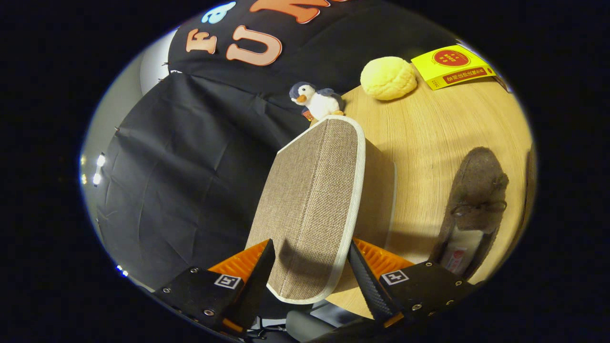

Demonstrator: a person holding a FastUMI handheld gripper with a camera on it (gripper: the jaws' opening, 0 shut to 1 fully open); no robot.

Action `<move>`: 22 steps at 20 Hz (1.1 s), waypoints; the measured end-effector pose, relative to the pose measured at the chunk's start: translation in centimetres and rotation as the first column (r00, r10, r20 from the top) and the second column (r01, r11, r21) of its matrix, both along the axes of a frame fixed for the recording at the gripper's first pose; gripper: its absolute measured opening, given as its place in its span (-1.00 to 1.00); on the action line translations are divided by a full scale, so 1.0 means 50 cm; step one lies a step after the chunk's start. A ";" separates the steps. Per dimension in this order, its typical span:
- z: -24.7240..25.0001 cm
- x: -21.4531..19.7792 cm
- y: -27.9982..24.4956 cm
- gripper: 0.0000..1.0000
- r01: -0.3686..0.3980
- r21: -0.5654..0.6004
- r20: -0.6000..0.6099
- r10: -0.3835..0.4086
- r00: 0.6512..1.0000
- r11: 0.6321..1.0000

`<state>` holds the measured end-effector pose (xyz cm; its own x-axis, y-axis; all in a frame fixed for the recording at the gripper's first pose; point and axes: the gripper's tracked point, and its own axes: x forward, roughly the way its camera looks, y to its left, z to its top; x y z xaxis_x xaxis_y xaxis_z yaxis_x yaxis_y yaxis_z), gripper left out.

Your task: Open the storage box then place both shoes into the box .Put the left shoe in first, then the right shoe, with the right side of both shoes facing outward in a uniform manner.

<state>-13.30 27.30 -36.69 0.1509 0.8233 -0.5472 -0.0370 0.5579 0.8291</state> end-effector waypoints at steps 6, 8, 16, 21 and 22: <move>0.070 0.028 -0.006 0.32 0.056 0.109 -0.007 -0.056 0.998 0.992; 0.089 0.045 -0.013 0.11 0.071 0.124 0.008 -0.073 0.997 0.990; 0.183 0.083 0.017 -0.47 0.021 0.135 0.139 -0.040 0.990 0.991; 0.242 0.105 0.074 -0.71 -0.005 0.171 0.174 -0.025 0.984 0.985; 0.257 0.103 0.089 -0.71 -0.014 0.183 0.178 -0.019 0.984 0.983</move>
